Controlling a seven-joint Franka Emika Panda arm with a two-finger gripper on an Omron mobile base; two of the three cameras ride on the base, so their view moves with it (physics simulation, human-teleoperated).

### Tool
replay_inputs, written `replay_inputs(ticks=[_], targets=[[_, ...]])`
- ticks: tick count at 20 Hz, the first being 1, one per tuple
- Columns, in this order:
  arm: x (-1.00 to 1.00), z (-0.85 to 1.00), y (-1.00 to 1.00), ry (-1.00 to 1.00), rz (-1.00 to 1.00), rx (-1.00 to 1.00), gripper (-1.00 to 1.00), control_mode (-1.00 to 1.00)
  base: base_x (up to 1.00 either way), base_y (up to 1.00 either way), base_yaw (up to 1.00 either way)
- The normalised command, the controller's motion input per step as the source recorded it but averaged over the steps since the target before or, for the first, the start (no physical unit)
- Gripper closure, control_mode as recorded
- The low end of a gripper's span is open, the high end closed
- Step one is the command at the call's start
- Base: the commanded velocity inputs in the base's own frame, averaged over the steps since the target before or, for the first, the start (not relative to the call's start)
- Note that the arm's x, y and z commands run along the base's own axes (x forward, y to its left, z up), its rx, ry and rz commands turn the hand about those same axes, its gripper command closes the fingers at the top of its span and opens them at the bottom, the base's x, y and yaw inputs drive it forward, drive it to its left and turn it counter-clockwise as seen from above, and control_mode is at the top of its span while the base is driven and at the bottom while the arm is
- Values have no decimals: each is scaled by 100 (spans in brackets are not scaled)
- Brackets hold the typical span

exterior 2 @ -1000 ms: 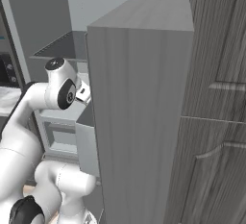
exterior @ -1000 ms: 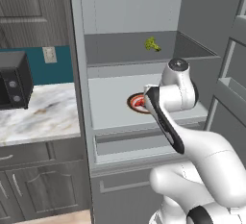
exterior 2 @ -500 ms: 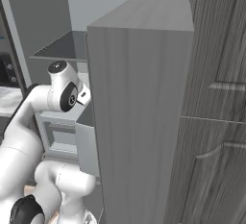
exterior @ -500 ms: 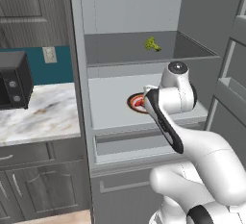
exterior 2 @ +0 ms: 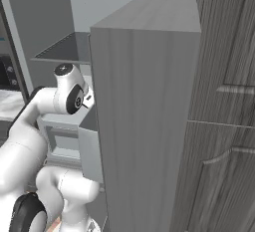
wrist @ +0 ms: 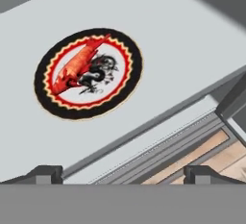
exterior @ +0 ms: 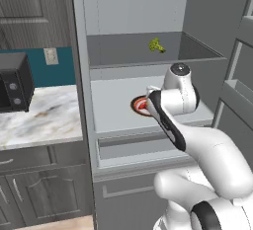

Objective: Transport the fish from the fridge to the microwave and turn on the microwave.

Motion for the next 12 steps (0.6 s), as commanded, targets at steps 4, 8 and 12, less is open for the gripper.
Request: replay_inputs(ticks=[4, 8, 12], targets=[[29, -7, 0, 3, -4, 0, -100, -100, 0, 0, 0], [32, -14, 0, 0, -5, 0, -100, -100, 0, 0, 0], [29, -22, 0, 0, -5, 0, -100, -100, 0, 0, 0]])
